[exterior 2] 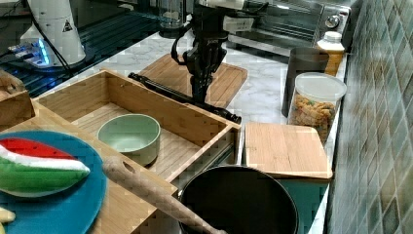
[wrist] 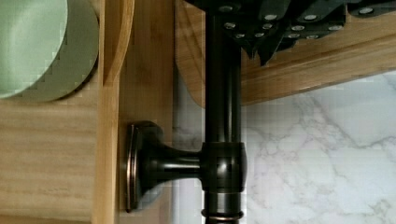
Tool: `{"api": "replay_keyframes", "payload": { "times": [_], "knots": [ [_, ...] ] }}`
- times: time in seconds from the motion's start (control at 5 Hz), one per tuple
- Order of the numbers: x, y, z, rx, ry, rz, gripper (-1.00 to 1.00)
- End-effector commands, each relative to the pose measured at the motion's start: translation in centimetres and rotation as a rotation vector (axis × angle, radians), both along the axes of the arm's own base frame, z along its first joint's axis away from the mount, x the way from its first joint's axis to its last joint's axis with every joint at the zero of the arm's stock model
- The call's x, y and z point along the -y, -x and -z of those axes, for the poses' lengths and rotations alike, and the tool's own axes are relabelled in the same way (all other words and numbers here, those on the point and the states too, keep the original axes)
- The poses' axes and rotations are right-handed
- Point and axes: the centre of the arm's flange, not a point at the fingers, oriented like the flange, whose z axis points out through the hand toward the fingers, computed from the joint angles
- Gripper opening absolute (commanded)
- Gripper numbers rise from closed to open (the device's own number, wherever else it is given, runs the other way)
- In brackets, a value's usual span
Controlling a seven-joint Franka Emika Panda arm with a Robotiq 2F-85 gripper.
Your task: Close the drawer.
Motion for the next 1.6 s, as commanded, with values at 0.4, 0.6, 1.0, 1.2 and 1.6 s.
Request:
{"api": "replay_keyframes", "payload": {
  "times": [0.4, 0.6, 1.0, 1.2, 1.6],
  "knots": [
    [25.0, 10.6, -3.4, 0.02, 0.072, 0.158, -1.0],
    [31.4, 12.5, -4.0, -0.013, 0.118, 0.13, -1.0],
    [36.8, 14.3, -4.7, -0.088, 0.142, 0.199, -1.0],
    [36.8, 14.3, -4.7, -0.088, 0.142, 0.199, -1.0],
    [36.8, 14.3, -4.7, -0.088, 0.142, 0.2, -1.0]
  ]
}}
